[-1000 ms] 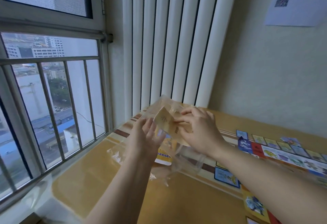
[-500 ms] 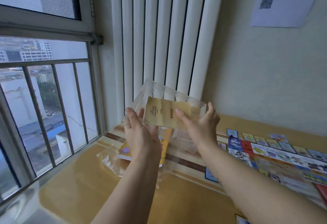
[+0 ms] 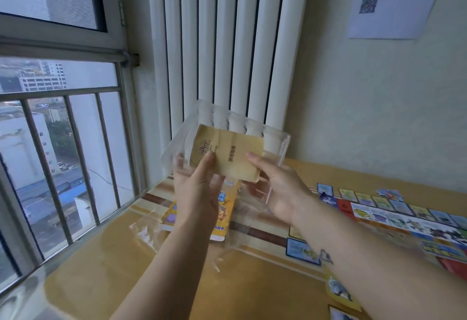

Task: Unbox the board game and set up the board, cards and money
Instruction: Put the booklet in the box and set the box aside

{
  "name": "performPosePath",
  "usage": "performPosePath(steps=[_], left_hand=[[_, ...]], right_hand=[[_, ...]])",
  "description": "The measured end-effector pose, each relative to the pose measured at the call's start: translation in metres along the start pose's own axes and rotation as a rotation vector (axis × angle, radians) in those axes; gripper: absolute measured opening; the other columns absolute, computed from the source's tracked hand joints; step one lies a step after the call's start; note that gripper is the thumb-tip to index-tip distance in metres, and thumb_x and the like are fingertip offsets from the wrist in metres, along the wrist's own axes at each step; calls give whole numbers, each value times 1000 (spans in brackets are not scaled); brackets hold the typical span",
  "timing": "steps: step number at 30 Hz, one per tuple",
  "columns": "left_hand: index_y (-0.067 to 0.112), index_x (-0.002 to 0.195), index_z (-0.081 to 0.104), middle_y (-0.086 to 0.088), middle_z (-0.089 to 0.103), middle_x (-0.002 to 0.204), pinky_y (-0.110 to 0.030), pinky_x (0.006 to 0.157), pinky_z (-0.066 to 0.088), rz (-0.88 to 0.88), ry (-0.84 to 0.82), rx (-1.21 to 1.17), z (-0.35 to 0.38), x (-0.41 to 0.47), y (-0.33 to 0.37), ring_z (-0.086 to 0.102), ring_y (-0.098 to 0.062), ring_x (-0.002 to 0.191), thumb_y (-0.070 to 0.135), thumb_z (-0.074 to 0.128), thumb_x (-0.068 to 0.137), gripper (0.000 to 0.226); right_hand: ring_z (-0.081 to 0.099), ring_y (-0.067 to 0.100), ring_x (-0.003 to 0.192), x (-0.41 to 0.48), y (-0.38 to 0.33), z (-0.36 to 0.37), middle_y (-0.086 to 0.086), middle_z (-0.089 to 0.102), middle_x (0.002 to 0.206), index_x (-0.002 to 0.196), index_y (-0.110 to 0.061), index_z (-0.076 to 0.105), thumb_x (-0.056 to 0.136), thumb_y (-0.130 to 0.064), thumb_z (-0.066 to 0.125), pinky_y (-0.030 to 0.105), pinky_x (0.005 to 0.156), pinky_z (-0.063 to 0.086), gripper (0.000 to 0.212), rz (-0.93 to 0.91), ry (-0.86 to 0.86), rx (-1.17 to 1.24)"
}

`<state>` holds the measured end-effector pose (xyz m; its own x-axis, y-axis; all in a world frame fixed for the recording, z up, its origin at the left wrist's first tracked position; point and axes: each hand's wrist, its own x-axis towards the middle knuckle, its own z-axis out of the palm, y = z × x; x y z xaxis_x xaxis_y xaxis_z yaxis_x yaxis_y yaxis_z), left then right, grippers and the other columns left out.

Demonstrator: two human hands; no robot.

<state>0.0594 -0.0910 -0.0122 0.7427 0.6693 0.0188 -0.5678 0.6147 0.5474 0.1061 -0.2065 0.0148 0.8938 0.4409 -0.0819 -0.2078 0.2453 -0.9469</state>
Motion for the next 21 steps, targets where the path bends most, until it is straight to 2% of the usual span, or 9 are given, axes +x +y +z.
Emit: performPosePath(steps=[1,3,6,8,11,14,17,19,21], left_hand=[[20,141,37,-11,68,112,-37,78,58,-35,-42,-4,0,2,3,70,-22,96,-1,62,85,65],[14,140,40,-10,71,106,-37,73,60,-100,-104,28,-1,7,8,70,-24,97,5,65,83,63],[10,135,47,-5,70,105,-37,86,55,-116,-249,341,-13,9,13,68,-21,101,35,65,79,63],[12,135,47,-4,64,119,-34,92,51,-65,-396,737,-30,5,19,65,-12,104,54,58,74,75],[25,139,42,8,48,136,-24,96,43,121,-588,1530,-67,9,28,53,-6,117,51,61,80,67],[36,148,23,7,23,152,-39,116,21,233,-701,2235,-98,21,31,22,-18,141,48,61,85,74],[40,149,11,4,7,158,-48,118,8,252,-763,2453,-109,28,25,1,-22,146,42,54,89,74],[40,149,13,3,8,158,-48,119,10,358,-782,2479,-109,32,22,2,-22,147,31,51,93,69],[37,148,20,5,17,156,-43,117,19,435,-800,2461,-109,35,20,11,-20,145,22,48,93,63]], right_hand=[[64,21,68,-1,-2,-4,10,69,84,88,-12,66,80,-15,71,26,52,52,10,33,-76,40],[65,25,72,-1,-5,-9,12,70,87,88,-13,67,76,-11,70,29,55,54,12,42,-136,46],[67,24,65,-3,-6,-17,12,72,83,90,-10,66,81,-7,67,24,43,51,10,15,-88,79],[67,21,59,-4,-5,-26,10,72,78,97,-7,65,84,-8,65,21,42,49,12,10,-47,102],[66,19,54,-4,3,-41,6,72,70,97,-7,63,85,-9,64,20,42,48,13,41,16,89],[64,20,55,-4,14,-49,5,71,67,96,-7,63,85,-9,65,22,44,48,11,102,79,97],[64,21,58,-4,22,-50,6,71,69,95,-7,63,85,-9,65,22,47,50,10,130,113,87],[65,20,57,-3,23,-49,6,71,69,96,-7,62,86,-9,65,22,47,50,11,130,125,78],[64,21,59,-4,19,-50,5,71,68,96,-7,62,86,-10,64,21,46,49,10,121,133,75]])
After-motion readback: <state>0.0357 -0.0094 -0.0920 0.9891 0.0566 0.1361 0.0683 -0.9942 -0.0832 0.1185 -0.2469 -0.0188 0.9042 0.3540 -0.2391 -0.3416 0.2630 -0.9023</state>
